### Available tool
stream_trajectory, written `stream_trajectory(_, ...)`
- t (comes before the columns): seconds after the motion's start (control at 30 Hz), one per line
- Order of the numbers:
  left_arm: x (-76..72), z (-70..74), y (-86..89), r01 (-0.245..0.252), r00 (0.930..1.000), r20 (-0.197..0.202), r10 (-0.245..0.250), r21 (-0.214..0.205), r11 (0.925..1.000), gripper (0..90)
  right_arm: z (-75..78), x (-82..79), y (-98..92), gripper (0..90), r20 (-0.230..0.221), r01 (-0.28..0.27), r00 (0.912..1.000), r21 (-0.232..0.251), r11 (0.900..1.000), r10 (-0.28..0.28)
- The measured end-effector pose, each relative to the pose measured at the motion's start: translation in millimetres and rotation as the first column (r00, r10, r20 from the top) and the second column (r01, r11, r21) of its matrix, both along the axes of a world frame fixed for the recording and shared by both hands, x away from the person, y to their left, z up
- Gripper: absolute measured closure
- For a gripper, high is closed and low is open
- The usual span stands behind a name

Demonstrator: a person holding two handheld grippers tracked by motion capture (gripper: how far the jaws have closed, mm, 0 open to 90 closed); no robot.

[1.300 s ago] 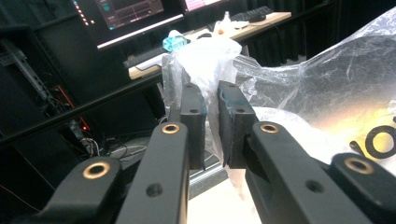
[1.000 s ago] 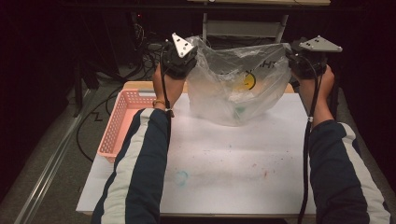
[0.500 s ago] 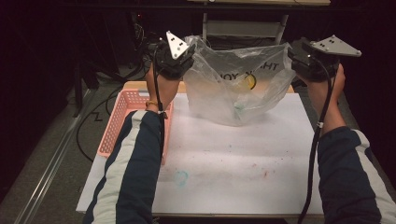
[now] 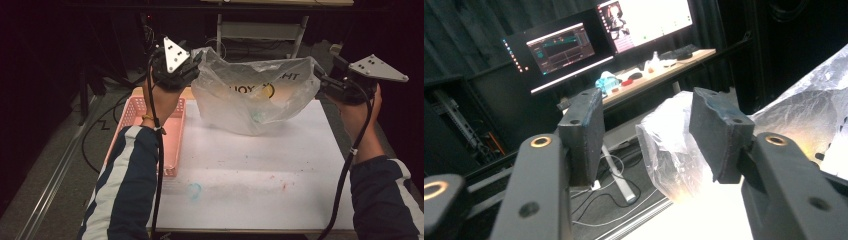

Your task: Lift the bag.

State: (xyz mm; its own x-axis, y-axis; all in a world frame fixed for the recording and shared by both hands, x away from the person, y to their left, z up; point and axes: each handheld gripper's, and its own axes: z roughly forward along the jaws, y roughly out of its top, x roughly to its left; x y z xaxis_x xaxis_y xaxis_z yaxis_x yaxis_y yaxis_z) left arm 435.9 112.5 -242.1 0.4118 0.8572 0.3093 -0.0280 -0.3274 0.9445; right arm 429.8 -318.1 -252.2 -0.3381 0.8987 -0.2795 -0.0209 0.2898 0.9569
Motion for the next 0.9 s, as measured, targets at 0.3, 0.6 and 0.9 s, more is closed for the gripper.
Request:
stream_trajectory(0.3,-31.3,-5.8,11.0,0.037,0.9989,0.029,-0.038,0.011,0.9992,34.5,-9.3,-27.2,-8.2,37.1,-0.004,-0.038,0.9993,-0.019,0.9991,0.038)
stream_trajectory(0.6,-60.5,7.2,32.1,0.044,0.9961,0.077,-0.043,-0.016,0.9989,31.2,-4.6,-44.7,-12.3,36.9,0.028,-0.053,0.9982,0.001,0.9986,0.053)
stream_trajectory(0.9,-87.4,-51.9,58.3,0.037,0.9993,-0.007,-0.037,0.074,0.9966,23.5,-35.6,-52.7,-25.9,34.7,-0.027,-0.034,0.9990,0.006,0.9994,0.034)
